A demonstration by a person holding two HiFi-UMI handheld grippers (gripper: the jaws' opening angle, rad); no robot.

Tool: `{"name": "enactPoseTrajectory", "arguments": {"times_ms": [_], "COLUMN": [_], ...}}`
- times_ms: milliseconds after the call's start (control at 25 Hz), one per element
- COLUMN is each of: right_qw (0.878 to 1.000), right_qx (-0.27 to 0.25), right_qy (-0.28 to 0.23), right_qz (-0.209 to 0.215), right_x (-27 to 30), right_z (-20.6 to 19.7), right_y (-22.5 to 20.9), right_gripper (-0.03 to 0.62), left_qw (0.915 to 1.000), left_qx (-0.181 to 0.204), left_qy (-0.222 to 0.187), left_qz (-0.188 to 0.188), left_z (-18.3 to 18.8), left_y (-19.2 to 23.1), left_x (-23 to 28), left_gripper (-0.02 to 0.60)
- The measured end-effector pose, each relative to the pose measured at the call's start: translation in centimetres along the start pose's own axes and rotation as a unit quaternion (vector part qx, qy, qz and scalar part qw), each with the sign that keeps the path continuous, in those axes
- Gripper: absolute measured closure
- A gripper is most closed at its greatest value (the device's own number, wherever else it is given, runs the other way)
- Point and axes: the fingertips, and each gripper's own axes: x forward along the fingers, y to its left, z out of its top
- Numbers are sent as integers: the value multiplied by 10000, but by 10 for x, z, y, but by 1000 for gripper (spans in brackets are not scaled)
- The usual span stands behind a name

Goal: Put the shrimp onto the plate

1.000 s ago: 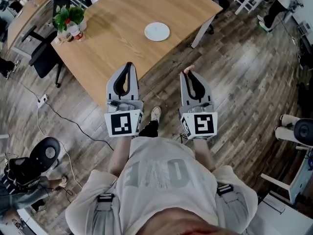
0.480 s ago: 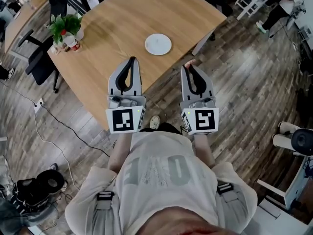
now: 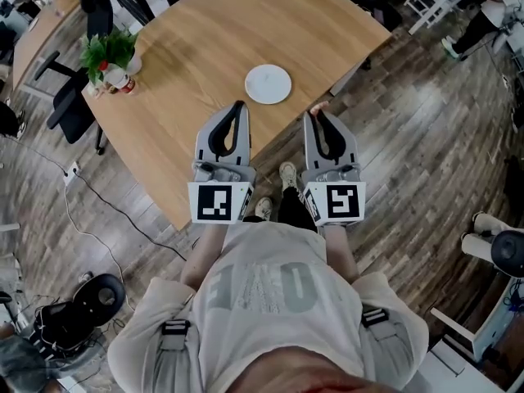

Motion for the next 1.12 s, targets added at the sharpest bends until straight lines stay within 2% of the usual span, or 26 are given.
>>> {"name": "enactPoseTrajectory", "arguments": {"times_ms": [280, 520, 840, 1120], "right_qw": [9999, 9993, 9974, 9940], "right_qx": [-28, 183, 145, 134], "right_qy": [-2, 4, 14, 132], "right_qz": [150, 315, 700, 1081], "right_x": [38, 80, 145, 179], "right_z": [-4, -11, -21, -31], "right_y": [-44, -78, -117, -120], "right_gripper": [536, 536, 536, 536], "left_qw": [9998, 9989, 9963, 9926], "left_qx": [-74, -132, -120, -5], "left_qy": [71, 36, 68, 74], "left_qz": [148, 440, 847, 1211], "left_z": [-14, -23, -40, -42], "left_y": [0, 19, 38, 56], "left_x": [53, 105, 168, 182], "left_gripper": [572, 572, 572, 572]}}
